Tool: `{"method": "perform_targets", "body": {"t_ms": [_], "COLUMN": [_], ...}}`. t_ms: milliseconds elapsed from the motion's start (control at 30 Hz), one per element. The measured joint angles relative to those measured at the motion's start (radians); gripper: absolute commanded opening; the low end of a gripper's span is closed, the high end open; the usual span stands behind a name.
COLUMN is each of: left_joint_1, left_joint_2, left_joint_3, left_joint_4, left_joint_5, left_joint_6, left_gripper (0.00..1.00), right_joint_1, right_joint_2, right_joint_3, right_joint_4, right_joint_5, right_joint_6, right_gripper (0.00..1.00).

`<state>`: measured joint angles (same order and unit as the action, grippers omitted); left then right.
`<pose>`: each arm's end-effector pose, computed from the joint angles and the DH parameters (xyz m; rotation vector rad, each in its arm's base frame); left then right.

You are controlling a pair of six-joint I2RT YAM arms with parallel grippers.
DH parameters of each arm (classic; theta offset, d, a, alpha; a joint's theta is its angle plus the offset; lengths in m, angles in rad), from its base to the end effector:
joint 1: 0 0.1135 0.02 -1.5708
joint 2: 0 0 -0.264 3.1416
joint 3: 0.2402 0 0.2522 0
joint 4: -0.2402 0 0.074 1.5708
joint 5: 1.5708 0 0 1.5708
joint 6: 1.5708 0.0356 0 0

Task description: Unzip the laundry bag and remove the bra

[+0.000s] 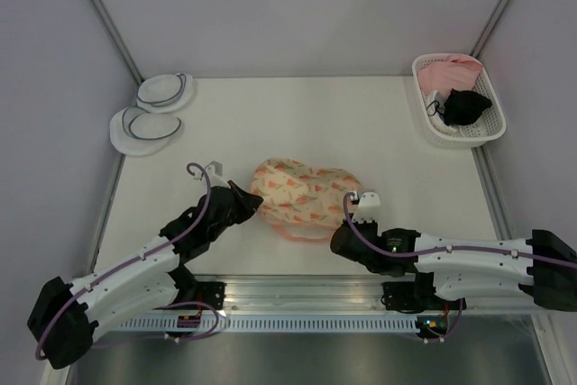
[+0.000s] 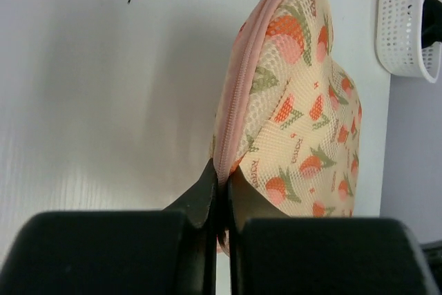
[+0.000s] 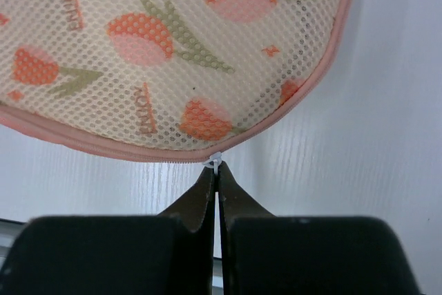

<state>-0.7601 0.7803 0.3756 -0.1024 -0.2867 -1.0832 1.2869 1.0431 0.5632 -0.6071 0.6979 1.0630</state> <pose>0.1343 -0.1138 0.2054 -0.5276 2.0989 -0.8226 0.0721 0.1656 0.1921 -0.0521 2.3243 0.2023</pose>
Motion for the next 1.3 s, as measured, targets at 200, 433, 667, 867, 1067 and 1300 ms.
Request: {"method": "perform_targets", "body": {"t_ms": [200, 433, 667, 867, 1067, 1300], "left_joint_1": [0.042, 0.054, 0.027, -0.119, -0.2, -0.2], "left_joint_2": [0.314, 0.449, 0.272, 0.253, 0.393, 0.407], "left_joint_3": [0.161, 0.256, 0.117, -0.019, -0.018, -0.027], "left_joint_4": [0.129, 0.145, 0.103, 0.173, 0.284, 0.34], "left_joint_5": [0.003, 0.029, 0.102, 0.178, 0.214, 0.206], "left_joint_6": [0.119, 0.112, 0.0, -0.145, -0.222, -0.242], "left_gripper": [0.83, 0.93, 0.94, 0.94, 0.58, 0.02], "right_joint_1": [-0.001, -0.002, -0.003, -0.002, -0.002, -0.004], "right_joint_2": [-0.011, 0.035, 0.081, 0.187, 0.307, 0.276], "right_joint_3": [-0.008, -0.035, -0.068, -0.053, 0.001, 0.0], "right_joint_4": [0.018, 0.111, 0.397, 0.658, 0.743, 0.734], "right_joint_5": [-0.01, -0.06, -0.259, -0.475, -0.566, -0.569], "right_joint_6": [-0.031, -0.091, -0.215, -0.321, -0.373, -0.382], "right_gripper": [0.0, 0.0, 0.0, 0.0, 0.0, 0.0]}}
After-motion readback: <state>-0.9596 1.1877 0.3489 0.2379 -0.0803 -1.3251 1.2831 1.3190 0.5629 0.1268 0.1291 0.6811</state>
